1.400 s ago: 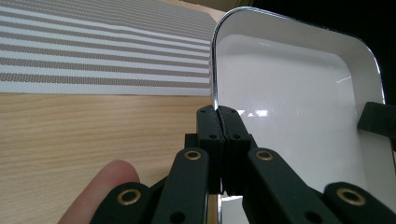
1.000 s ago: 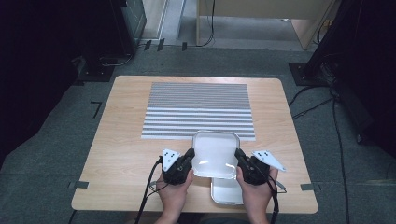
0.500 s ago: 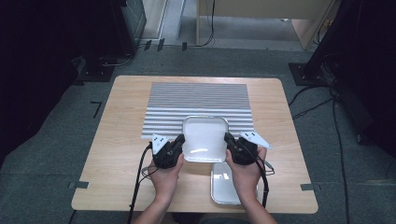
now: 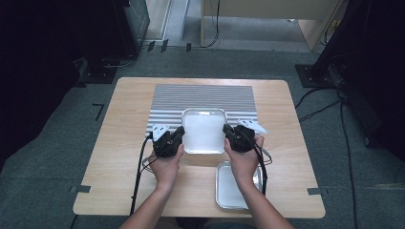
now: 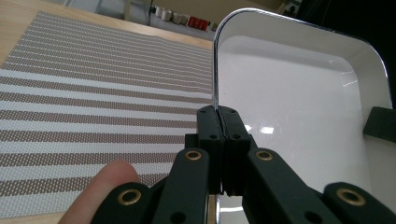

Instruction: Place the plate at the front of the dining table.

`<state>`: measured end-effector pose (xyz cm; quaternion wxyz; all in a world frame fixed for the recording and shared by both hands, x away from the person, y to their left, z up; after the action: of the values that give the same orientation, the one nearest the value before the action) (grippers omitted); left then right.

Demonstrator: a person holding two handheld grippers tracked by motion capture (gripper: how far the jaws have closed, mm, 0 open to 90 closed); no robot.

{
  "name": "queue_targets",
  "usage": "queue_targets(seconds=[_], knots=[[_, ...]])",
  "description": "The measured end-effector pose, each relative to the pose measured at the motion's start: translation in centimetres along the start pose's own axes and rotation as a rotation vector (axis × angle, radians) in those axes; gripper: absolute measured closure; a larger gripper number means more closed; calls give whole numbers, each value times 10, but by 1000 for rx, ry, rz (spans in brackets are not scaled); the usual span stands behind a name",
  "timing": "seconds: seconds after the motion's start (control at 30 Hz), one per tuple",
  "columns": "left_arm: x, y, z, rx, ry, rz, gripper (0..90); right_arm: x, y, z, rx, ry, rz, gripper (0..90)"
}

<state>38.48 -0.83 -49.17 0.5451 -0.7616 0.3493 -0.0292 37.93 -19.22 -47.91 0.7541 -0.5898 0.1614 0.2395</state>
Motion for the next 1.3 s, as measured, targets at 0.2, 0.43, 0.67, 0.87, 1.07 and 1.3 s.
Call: queue_targets(seconds=[0.2, 0.43, 0.67, 0.87, 1.07, 1.3], knots=[[14, -8, 7, -26, 7, 18, 900, 18, -10, -3, 10, 13, 20, 895], [44, -12, 27, -52, -28, 70, 899, 49, -17, -5, 7, 18, 77, 890], [66, -16, 40, -81, -44, 103, 895, 71, -22, -8, -13, 19, 99, 887], [81, -23, 47, -76, -66, 126, 895, 91, -31, -11, -9, 24, 98, 889], [97, -29, 58, -92, -98, 150, 895, 112, -36, -13, -13, 16, 110, 890], [113, -28, 70, -99, -105, 214, 897, 138, -32, -18, 32, 11, 146, 891]])
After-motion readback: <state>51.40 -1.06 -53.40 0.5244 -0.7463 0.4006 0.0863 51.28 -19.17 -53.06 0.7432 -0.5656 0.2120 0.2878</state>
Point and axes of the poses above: each handheld gripper's, and its own axes: x roughly forward along the jaws, y roughly out of its underside, z roughly to its left, the point moved 8 cm from there along x, roughly forward along the jaws, and after that the axes turned 9 degrees about y, right-handed, at the moved point
